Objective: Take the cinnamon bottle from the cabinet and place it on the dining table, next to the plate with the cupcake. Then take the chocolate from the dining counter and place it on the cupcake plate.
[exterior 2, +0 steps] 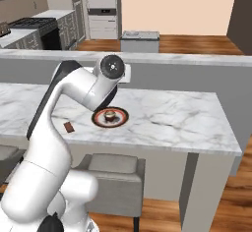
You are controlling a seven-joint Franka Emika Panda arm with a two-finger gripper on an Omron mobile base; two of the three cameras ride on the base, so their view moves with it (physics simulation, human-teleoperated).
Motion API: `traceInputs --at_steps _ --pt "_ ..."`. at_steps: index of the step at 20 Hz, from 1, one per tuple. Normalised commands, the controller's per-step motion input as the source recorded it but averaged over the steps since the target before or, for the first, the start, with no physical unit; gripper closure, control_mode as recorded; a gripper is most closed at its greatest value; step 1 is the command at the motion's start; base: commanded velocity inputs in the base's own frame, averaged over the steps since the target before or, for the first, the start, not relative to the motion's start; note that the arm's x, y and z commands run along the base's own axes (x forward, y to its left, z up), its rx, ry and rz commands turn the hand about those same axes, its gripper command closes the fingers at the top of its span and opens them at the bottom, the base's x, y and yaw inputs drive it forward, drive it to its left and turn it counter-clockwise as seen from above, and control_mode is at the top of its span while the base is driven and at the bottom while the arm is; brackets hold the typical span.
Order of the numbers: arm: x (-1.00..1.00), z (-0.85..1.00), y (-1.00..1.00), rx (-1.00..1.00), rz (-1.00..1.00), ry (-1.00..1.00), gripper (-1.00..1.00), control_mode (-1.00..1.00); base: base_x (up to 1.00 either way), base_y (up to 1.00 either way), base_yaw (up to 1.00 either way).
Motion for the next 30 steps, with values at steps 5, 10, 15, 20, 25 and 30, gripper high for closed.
traceInputs --at_steps 5,10,15,20,25,30 --pt "1.00 -0.74 -0.45 -0.13 0.10 0.00 1.00 -1.00 0.00 0.00 0.00" --pt "0.66 -0.24 -0.58 -0.03 0.03 0.06 1.00 -1.00 0.00 0.00 0.00" --pt "0.28 -0.80 -0.22 -0.13 0.00 0.25 1.00 -1.00 0.00 0.00 0.00" --pt "0.24 -0.62 -0.04 -0.06 0.00 0.09 1.00 -1.00 0.00 0.00 0.00" --pt "0.23 -0.45 0.00 0.00 0.00 0.00 1.00 -1.00 0.00 0.00 0.00" --pt "0.20 -0.50 0.00 0.00 0.00 0.00 1.00 -1.00 0.00 0.00 0.00"
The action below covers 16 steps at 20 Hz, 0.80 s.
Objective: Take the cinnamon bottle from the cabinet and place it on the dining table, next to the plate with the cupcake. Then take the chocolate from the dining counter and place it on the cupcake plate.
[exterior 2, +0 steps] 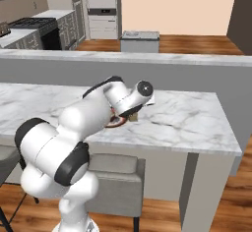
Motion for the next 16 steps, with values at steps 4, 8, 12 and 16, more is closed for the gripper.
traceInputs --at_steps 4,8,12,16 --pt "0.10 -0.48 0.00 0.00 0.00 -0.01 1.00 -1.00 0.00 0.00 0.00" --pt "0.06 -0.49 0.00 0.00 0.00 -0.06 1.00 -1.00 0.00 0.00 0.00" --pt "0.14 -0.28 0.00 0.00 0.00 -0.12 1.00 -1.00 0.00 0.00 0.00" --pt "0.20 -0.10 0.00 0.00 0.00 -0.14 1.00 -1.00 0.00 0.00 0.00"
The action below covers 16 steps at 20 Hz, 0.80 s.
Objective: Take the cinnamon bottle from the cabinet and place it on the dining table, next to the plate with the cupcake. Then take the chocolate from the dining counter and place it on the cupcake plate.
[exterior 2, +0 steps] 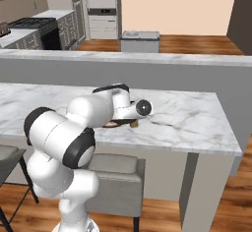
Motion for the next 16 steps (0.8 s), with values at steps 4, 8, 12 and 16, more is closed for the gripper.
traceInputs --at_steps 4,8,12,16 --pt "0.16 -0.21 0.00 0.00 0.00 -0.05 1.00 -1.00 0.00 0.00 0.00" --pt "0.15 -0.21 -0.05 0.00 0.00 0.00 1.00 -1.00 0.00 0.00 0.00" --pt "0.11 -0.03 -0.11 0.00 0.00 -0.02 -1.00 -1.00 0.00 0.00 0.00" --pt "0.14 0.00 -0.06 0.00 0.00 0.00 -1.00 -1.00 0.00 0.00 0.00"
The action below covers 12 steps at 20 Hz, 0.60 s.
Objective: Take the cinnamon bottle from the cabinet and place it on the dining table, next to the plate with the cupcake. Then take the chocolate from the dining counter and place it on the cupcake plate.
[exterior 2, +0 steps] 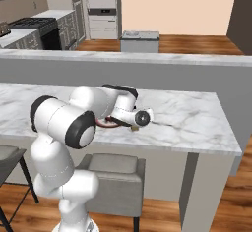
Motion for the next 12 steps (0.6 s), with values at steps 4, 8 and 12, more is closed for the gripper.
traceInputs --at_steps 4,8,12 --pt "0.08 0.09 -0.01 0.01 0.00 0.00 -1.00 -1.00 0.00 0.00 0.00" --pt "0.06 0.51 0.00 0.02 0.00 0.00 -1.00 -1.00 0.00 0.00 0.00" --pt "0.00 0.96 0.00 0.04 0.00 0.00 -1.00 -1.00 0.00 0.00 0.00"
